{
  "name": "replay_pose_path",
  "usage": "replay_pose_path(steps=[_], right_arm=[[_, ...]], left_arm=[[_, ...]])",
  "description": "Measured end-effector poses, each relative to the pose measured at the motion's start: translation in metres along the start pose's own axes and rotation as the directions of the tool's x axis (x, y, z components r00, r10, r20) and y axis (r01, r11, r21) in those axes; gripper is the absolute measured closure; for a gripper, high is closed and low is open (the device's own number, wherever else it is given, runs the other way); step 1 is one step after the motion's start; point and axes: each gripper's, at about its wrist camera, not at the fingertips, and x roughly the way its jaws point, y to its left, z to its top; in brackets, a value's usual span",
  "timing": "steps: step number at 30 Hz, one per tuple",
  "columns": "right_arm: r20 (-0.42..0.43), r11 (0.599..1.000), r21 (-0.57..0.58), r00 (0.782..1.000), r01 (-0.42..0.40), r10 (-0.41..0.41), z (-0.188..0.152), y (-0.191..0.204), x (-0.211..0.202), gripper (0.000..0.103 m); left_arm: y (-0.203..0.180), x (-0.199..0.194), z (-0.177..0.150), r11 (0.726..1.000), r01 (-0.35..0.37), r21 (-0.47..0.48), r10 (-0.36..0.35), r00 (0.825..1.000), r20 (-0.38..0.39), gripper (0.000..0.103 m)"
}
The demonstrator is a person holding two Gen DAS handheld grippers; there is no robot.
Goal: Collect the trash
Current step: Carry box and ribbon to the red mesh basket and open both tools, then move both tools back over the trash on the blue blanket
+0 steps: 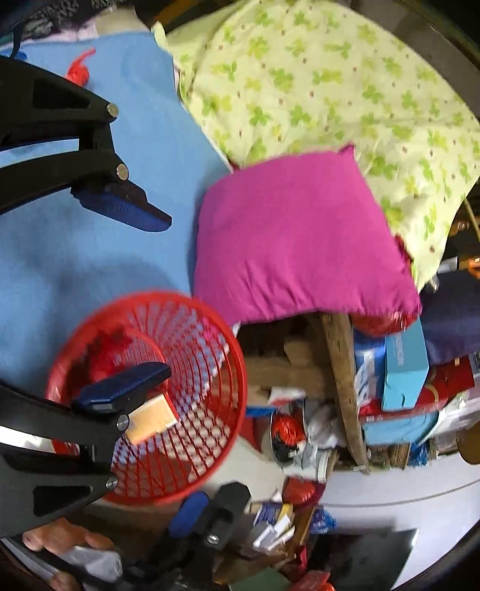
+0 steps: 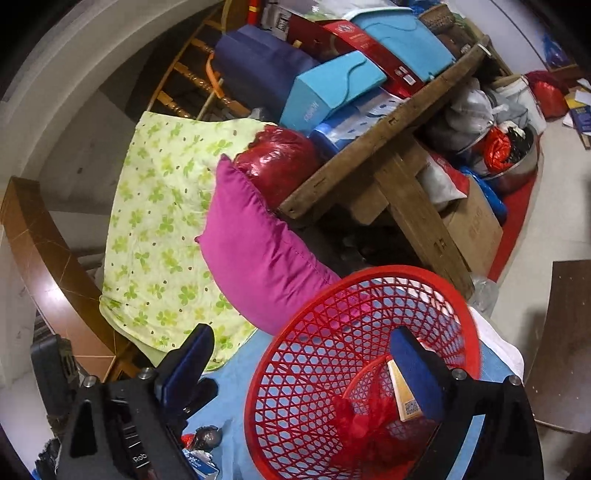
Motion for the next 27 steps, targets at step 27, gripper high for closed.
replay_pose_path(steps=[27], right_arm=[[-0.187,0.929,-0.329,0.976,-0.169,0.111,-0.119,0.169,0.069,0.005]], left_arm=[[0.194,-0.073,-0.13,0.909,-0.367,-0.199,0.346,0.929,-0.131,0.028]])
